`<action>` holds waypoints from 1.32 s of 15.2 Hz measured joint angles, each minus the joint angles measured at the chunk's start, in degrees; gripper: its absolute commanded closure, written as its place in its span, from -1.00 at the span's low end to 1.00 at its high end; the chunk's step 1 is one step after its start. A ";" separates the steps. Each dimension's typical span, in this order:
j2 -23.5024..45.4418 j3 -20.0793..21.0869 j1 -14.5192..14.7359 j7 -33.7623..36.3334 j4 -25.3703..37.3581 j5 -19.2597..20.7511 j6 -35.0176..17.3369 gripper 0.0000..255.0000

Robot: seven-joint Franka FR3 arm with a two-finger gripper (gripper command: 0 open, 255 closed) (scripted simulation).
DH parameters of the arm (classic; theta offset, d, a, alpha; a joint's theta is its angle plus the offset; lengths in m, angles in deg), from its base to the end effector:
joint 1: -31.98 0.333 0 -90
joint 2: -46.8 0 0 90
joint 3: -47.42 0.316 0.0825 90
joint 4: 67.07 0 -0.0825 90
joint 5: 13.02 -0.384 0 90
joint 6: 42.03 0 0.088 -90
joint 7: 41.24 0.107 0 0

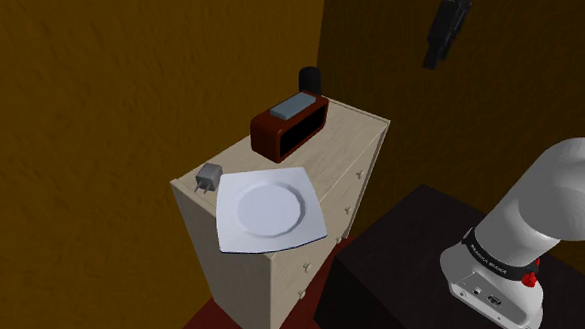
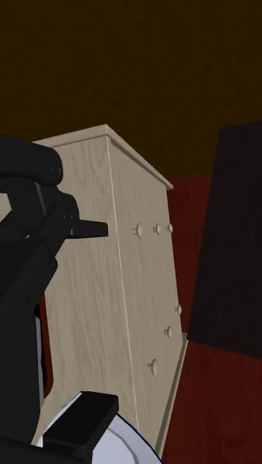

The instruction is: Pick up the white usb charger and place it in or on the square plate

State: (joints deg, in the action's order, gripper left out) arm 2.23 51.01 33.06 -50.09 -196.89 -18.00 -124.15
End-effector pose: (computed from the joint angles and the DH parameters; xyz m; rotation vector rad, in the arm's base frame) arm 0.2931 0.0415 0.6178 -3.0757 -0.3495 0.0833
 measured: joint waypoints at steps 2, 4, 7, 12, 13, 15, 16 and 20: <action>0.43 0.54 0.14 0.47 -0.17 -0.33 -0.67 -1.00; 1.94 2.44 0.66 2.17 -0.28 -1.46 -2.59 -1.00; 4.62 5.82 1.51 5.09 -1.01 -3.26 -6.60 -1.00; 10.98 10.84 2.38 9.32 -0.01 -4.89 -12.92 -1.00; 11.82 11.98 2.68 10.37 -0.28 -5.27 -14.30 -1.00; 15.48 14.45 2.94 12.64 1.17 -5.52 -16.99 -1.00; 17.36 15.54 3.00 13.68 2.03 -5.46 -18.21 -1.00; 23.91 19.85 3.42 18.21 5.11 -4.68 -22.37 -1.00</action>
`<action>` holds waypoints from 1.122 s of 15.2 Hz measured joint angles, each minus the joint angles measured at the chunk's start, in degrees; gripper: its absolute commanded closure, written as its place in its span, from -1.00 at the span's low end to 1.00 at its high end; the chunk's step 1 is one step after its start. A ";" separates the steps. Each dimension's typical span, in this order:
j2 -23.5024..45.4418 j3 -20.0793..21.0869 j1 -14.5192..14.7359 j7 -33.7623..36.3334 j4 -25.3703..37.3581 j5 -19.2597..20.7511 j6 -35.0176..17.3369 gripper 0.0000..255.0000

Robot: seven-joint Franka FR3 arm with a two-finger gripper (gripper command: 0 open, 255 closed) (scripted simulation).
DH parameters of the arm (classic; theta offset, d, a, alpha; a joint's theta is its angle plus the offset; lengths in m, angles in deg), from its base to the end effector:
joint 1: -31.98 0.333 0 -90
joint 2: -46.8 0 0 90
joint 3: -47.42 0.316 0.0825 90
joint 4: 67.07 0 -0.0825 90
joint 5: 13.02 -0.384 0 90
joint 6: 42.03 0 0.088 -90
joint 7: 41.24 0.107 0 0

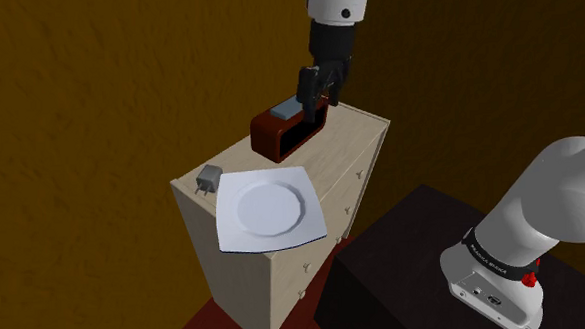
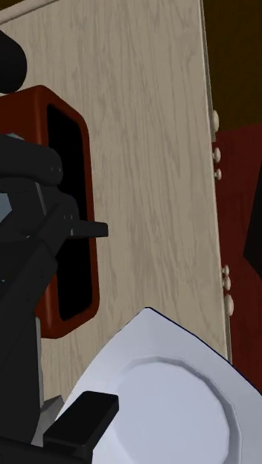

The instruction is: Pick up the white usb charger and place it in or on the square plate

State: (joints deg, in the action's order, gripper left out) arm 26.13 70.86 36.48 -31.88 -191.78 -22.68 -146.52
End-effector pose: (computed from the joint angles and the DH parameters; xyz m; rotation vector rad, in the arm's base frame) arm 0.3867 0.2391 0.5232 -3.1001 -0.3983 0.0351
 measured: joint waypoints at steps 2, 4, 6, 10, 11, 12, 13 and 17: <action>3.69 1.95 0.06 2.23 1.85 1.07 -2.03 -1.00; 7.86 3.89 0.14 4.75 4.33 2.64 -3.74 -1.00; 11.73 5.63 0.42 7.29 6.20 4.43 -5.61 -1.00; 20.98 8.78 1.85 13.63 12.24 9.67 -8.04 -1.00; 23.33 9.21 2.31 14.99 13.65 11.19 -8.63 -1.00; 26.35 9.50 2.90 16.44 15.98 13.12 -8.86 -1.00; 28.82 9.68 3.60 17.77 18.06 14.72 -8.80 -1.00; 38.27 9.85 7.92 23.28 26.06 20.79 -8.66 -1.00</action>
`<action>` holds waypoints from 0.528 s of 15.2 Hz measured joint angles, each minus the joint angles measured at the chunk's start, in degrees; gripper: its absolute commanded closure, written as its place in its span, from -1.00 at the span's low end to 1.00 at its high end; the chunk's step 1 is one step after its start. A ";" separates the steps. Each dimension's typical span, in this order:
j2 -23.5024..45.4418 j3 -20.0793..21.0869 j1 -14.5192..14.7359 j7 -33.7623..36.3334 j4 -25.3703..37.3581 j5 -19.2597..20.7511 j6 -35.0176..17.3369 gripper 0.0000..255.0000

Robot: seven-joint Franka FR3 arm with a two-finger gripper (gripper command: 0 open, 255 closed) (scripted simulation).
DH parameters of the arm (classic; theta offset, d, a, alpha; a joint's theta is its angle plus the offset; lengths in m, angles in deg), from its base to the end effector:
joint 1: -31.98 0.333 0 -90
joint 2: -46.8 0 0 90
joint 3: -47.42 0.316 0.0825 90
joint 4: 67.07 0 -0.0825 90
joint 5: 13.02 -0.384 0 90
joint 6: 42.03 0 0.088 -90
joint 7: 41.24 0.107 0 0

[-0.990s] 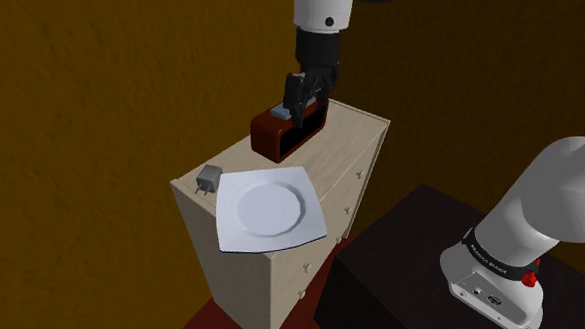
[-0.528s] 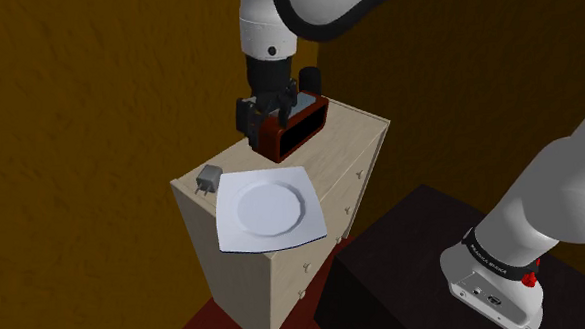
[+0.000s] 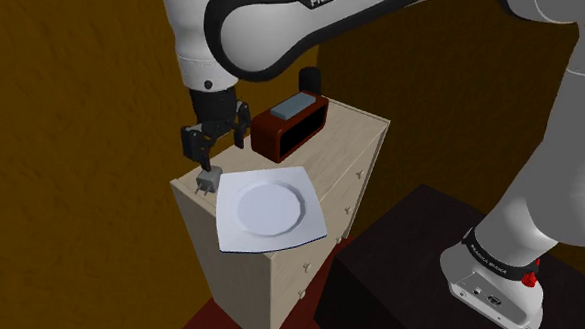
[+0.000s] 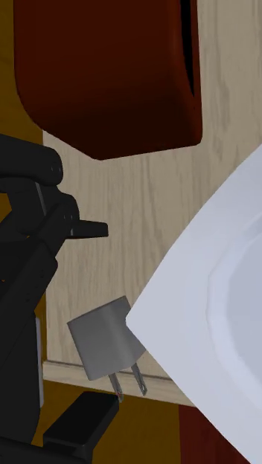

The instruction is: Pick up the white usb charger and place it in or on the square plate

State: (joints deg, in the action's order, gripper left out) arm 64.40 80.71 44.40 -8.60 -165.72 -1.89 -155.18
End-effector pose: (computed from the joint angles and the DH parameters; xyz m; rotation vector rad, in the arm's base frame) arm 0.4724 0.4232 0.4300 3.1012 0.4424 0.0118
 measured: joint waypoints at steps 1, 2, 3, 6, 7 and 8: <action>2.60 -0.26 1.26 1.00 2.82 1.50 0.57 -1.00; 5.39 -0.63 2.66 2.01 5.59 3.04 0.93 -1.00; 7.46 -0.95 3.79 2.75 7.61 4.17 1.15 -1.00; 9.79 -1.46 4.86 3.56 8.78 5.45 0.29 -1.00; 10.26 -1.59 5.06 3.84 8.59 5.74 -0.30 -1.00; 10.58 -1.69 5.12 3.95 8.34 5.94 -0.84 -1.00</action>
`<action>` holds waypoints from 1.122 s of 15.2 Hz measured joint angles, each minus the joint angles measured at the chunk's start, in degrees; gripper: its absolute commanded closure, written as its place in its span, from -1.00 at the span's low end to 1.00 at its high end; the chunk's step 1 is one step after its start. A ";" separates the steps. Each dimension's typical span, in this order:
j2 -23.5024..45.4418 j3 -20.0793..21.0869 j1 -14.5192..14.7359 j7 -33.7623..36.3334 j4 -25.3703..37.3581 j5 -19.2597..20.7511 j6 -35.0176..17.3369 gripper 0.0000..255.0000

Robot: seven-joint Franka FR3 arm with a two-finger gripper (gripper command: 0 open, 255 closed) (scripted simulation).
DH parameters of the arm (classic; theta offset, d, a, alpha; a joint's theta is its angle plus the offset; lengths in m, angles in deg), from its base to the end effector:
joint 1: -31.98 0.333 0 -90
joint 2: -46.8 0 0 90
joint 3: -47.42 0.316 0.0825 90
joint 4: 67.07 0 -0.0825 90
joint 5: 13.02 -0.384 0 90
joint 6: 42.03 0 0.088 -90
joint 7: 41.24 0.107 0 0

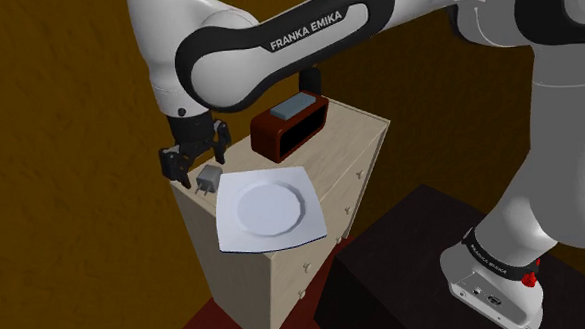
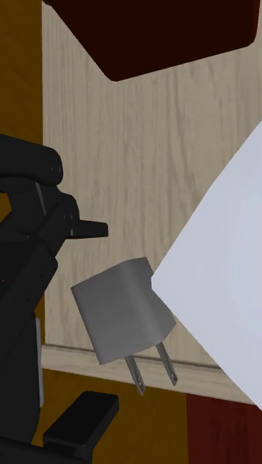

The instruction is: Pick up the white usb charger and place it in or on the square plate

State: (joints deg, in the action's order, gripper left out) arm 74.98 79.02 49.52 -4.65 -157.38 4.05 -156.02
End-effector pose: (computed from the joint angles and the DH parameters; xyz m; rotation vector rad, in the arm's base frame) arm 0.4937 0.4643 0.3876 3.0935 0.4486 0.0231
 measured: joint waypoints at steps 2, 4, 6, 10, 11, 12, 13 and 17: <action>0.58 -0.21 0.08 0.25 -0.69 0.38 -1.19 -1.00; 1.05 -0.39 0.15 0.41 -1.06 0.67 -1.96 -1.00; 1.07 -0.41 0.13 0.44 -1.25 0.70 -2.18 -1.00; 1.09 -0.42 0.12 0.44 -1.28 0.72 -2.25 1.00; 1.00 -0.31 0.17 0.44 -1.18 0.61 -2.34 1.00; 0.88 -0.15 0.28 0.44 -1.14 0.50 -2.53 1.00; 0.88 -0.14 0.27 0.42 -1.13 0.54 -2.47 1.00; 0.69 -0.20 -0.09 0.07 -1.28 0.45 -2.22 1.00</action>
State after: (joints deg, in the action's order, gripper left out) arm 75.67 78.81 49.42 -4.58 -158.67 4.50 -158.24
